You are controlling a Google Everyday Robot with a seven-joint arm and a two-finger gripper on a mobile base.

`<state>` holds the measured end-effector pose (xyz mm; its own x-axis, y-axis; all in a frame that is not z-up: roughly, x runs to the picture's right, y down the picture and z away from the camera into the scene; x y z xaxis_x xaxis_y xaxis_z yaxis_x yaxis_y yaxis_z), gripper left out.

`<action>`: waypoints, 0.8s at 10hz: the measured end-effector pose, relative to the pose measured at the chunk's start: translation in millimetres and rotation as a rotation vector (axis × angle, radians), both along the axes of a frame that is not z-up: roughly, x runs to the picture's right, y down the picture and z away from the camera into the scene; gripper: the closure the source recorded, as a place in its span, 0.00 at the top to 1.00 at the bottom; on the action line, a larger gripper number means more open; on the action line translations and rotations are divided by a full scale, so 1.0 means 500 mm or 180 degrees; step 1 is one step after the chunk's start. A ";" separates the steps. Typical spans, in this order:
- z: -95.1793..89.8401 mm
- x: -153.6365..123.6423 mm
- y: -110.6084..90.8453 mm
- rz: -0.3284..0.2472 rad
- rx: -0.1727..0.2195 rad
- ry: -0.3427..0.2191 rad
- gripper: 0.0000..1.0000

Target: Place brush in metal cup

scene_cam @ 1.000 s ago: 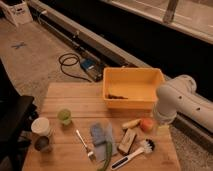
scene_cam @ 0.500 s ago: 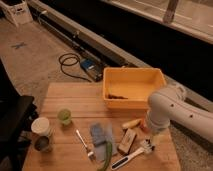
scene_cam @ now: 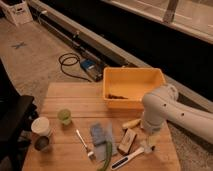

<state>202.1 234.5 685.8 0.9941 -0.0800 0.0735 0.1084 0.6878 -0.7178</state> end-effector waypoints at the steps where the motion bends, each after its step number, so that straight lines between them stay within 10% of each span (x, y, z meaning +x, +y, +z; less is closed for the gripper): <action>1: 0.016 -0.005 0.017 0.0027 -0.0040 -0.0015 0.65; 8: 0.065 -0.053 0.127 0.0267 -0.0452 -0.0286 0.65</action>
